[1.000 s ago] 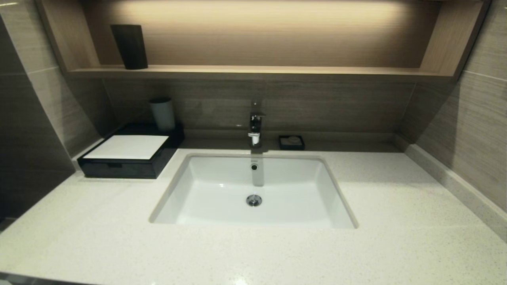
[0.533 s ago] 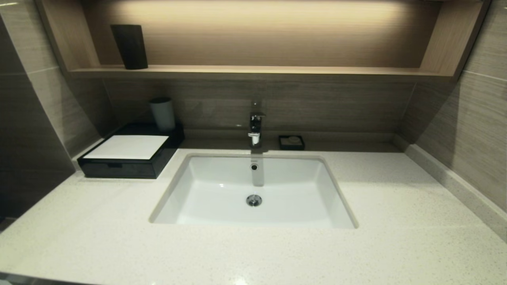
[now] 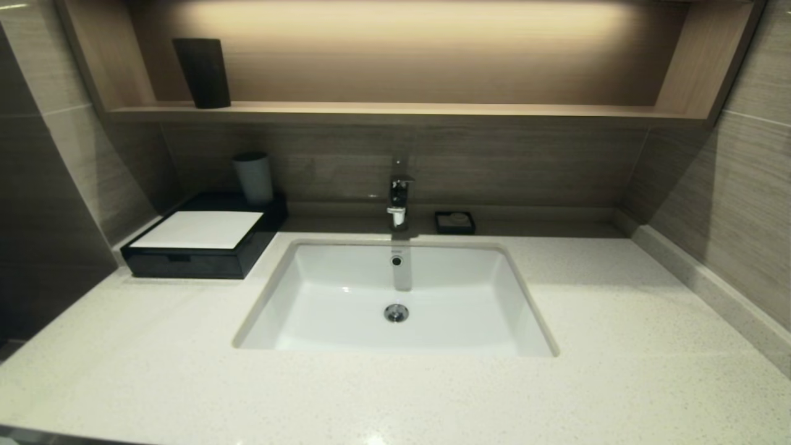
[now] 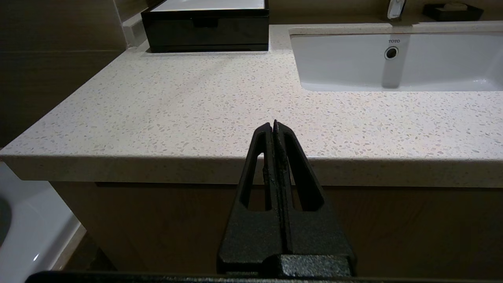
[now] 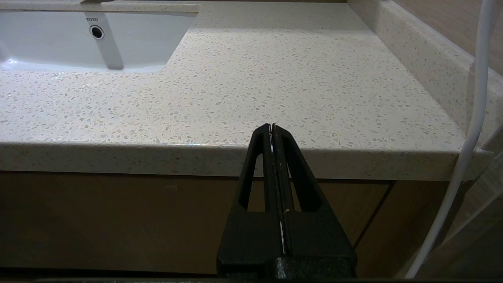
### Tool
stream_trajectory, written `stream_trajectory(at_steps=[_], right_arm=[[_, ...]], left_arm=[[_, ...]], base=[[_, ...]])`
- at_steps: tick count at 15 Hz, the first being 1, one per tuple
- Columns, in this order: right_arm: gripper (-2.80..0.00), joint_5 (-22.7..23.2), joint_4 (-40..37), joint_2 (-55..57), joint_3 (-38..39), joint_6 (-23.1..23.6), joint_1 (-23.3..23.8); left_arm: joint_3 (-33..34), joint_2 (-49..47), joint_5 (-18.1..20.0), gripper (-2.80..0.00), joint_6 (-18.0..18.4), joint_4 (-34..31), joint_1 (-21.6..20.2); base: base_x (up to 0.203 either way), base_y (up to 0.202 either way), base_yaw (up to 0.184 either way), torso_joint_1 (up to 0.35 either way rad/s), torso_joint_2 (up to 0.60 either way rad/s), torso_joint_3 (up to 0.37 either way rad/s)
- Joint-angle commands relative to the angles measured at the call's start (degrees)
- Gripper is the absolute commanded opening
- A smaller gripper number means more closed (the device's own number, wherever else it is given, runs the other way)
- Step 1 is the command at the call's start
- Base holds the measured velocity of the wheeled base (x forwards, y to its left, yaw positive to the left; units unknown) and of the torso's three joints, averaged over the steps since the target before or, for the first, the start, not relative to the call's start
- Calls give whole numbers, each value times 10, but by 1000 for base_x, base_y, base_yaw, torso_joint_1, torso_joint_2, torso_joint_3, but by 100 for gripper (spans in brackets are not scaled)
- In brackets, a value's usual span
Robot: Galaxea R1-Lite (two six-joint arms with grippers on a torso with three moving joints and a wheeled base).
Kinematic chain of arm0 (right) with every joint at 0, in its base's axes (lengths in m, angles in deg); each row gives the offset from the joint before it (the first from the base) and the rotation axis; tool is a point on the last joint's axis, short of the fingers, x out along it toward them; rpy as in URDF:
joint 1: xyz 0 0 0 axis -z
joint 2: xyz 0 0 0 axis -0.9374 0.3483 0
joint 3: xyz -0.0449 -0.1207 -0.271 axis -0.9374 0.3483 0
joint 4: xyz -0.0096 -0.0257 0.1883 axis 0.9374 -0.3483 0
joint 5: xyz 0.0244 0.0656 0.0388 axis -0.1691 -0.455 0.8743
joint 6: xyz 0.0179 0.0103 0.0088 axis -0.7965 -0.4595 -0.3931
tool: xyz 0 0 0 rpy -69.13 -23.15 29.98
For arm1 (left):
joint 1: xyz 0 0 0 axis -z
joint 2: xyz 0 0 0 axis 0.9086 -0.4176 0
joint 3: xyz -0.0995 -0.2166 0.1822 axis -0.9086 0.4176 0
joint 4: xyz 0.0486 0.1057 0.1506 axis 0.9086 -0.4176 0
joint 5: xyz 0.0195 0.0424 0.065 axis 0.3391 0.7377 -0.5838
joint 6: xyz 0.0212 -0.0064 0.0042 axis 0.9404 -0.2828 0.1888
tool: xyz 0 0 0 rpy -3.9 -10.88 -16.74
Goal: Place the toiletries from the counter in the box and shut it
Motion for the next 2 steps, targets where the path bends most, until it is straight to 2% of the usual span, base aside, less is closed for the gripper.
stream_trajectory(at_steps=[1, 2], right_arm=[[-280, 0, 0, 0, 0, 0, 0], [-280, 0, 0, 0, 0, 0, 0]], left_arm=[[11, 0, 0, -280, 0, 1, 0], [11, 0, 0, -280, 0, 1, 0]], base=[[0, 0, 0, 0, 0, 0], [0, 0, 0, 0, 0, 0]])
